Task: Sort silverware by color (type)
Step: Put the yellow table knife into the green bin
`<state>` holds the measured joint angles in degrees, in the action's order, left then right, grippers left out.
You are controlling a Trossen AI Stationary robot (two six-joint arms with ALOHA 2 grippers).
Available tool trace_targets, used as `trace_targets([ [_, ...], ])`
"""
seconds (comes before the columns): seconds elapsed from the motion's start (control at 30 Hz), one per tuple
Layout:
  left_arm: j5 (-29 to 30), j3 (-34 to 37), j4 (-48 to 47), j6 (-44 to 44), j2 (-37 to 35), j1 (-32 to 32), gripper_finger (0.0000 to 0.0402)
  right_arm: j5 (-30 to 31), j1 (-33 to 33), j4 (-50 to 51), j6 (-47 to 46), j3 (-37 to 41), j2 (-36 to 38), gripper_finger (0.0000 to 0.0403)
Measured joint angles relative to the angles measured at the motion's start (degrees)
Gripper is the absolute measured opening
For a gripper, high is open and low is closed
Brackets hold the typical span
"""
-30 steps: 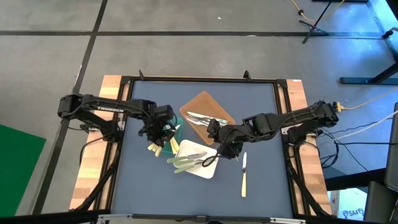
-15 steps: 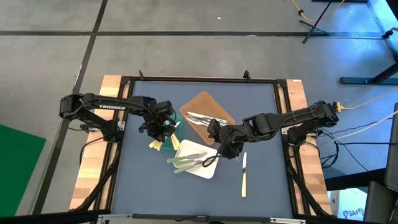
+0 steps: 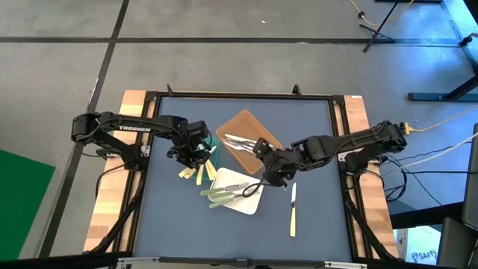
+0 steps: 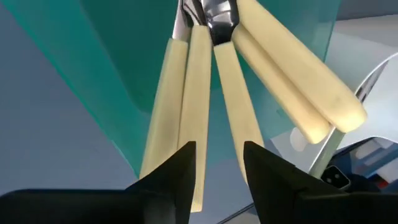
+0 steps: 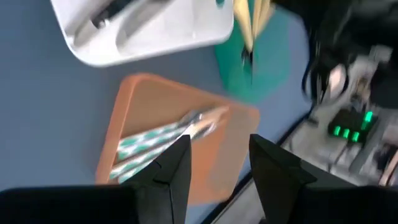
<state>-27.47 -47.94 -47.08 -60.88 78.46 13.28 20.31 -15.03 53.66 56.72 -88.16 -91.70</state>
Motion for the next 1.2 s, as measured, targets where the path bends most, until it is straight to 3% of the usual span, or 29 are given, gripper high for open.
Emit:
trace_targets([
  [0.2, -3.1, 0.0, 0.5, 3.5, -0.5, 0.0, 0.0130, 2.8, 0.0, 5.3, -9.6, 0.0, 0.2, 0.0149],
  [0.37, -0.2, 0.0, 2.1, 6.6, -1.5, -1.0, 0.0130, 0.4, 0.0, 9.9, -21.1, 0.0, 0.2, 0.0149],
  [0.67, 8.7, 0.0, 8.6, 13.1, -3.8, -1.4, 0.0130, -13.1, 0.0, 16.1, -43.5, 0.0, 0.2, 0.0149],
  [0.83, 11.7, -0.1, 16.6, 14.7, -4.4, -2.5, 0.0130, -19.9, -0.5, 19.3, -48.5, 0.0, 0.2, 0.0149],
  [0.97, 11.7, -0.1, 23.2, 16.6, -4.3, -3.6, 0.0130, -20.2, -2.9, 19.1, -49.0, 1.1, 0.3, 0.0149],
  [1.2, 11.6, -0.1, 26.5, 18.0, -4.3, -4.8, 0.0130, -20.5, -10.6, 15.0, -49.0, 6.4, 0.3, 0.0149],
])
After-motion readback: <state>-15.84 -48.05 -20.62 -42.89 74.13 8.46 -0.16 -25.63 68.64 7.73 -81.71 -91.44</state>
